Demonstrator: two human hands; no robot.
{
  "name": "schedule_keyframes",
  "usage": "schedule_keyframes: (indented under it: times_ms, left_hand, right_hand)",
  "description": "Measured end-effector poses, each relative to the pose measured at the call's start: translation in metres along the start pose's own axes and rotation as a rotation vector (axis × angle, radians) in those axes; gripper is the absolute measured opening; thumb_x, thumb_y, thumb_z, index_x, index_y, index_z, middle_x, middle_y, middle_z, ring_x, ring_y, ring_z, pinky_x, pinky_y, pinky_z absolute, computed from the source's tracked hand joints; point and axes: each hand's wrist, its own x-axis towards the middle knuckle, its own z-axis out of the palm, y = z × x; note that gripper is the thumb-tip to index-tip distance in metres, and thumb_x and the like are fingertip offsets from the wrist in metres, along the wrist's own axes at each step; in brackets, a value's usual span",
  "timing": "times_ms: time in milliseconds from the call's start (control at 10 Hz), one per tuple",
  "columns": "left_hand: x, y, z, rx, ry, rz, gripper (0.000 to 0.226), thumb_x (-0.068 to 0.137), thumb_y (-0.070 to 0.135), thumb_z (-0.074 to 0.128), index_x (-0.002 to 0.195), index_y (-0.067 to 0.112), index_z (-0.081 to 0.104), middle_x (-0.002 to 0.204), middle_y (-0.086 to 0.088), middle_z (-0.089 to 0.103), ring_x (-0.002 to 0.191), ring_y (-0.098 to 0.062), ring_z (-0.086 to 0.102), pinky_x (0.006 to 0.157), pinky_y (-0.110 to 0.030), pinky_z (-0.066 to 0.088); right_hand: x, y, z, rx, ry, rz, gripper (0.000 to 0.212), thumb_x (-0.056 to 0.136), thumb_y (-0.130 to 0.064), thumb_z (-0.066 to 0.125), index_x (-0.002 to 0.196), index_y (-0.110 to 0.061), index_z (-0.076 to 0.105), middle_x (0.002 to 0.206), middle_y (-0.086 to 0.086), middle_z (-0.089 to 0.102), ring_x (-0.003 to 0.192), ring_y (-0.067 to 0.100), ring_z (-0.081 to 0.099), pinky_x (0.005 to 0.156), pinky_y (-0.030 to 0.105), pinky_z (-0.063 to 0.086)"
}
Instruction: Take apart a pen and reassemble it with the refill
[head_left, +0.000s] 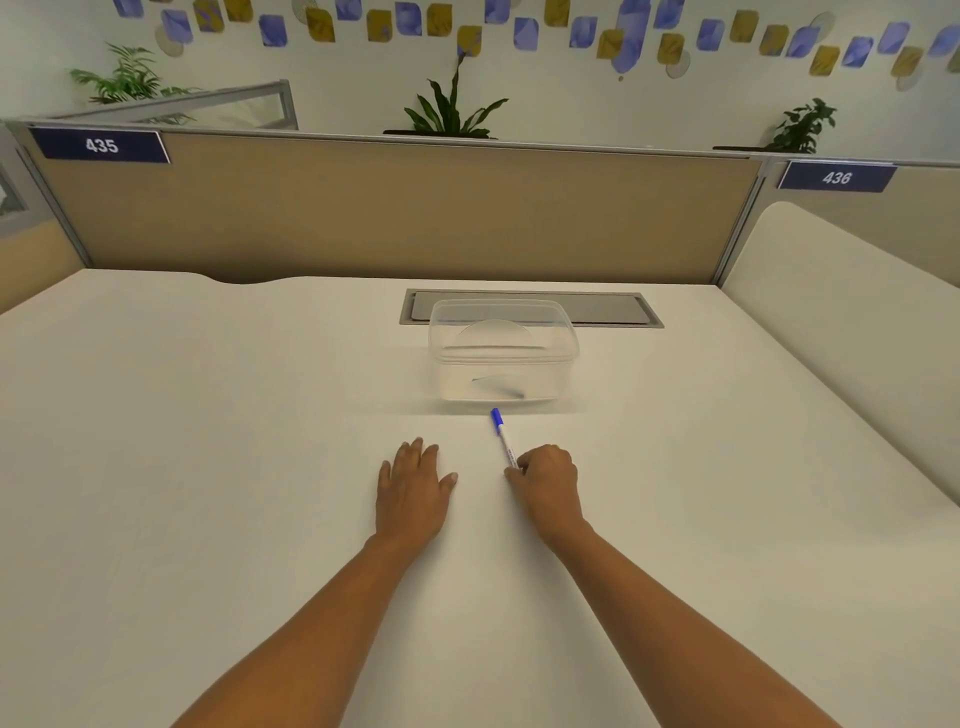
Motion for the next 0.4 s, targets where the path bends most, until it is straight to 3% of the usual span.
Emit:
schedule_keyframes:
  times_ms: [100,300,400]
  left_hand:
    - [-0.0003,0.0007,0.0009,0.014,0.000,0.002,0.048,0.095,0.033,0.034,0.139,0.014,0.025,0.154,-0.006,0.016,0.143,-0.019,0.010,0.118,-0.041,0.007]
    - [-0.0024,0.0020,-0.0047,0.009,-0.034,0.001,0.049,0.096,0.033,0.033,0.139,0.013,0.023,0.155,-0.007,0.015,0.143,-0.020,0.008,0.118,-0.041,0.007]
    - [-0.0012,0.0034,-0.0077,0.029,-0.039,0.014,0.049,0.096,0.033,0.032,0.139,0.012,0.023,0.155,-0.008,0.015,0.143,-0.020,0.009,0.118,-0.043,0.007]
  right_hand:
    - [-0.0003,-0.0009,0.0021,0.022,0.009,-0.005,0.052,0.086,-0.016,0.057,0.049,-0.017,0.021,0.054,-0.002,0.022,0.070,0.025,0.029,0.045,0.019,0.013]
    - [-0.0015,-0.0010,0.0000,0.044,0.031,-0.018,0.053,0.087,-0.021,0.055,0.047,-0.014,0.021,0.050,0.001,0.026,0.063,0.025,0.030,0.051,0.030,0.019]
    - [0.0019,0.0052,-0.0046,0.103,0.074,0.007,0.050,0.092,-0.014,0.043,0.048,-0.013,0.021,0.052,0.002,0.025,0.053,0.020,0.027,0.046,0.027,0.016]
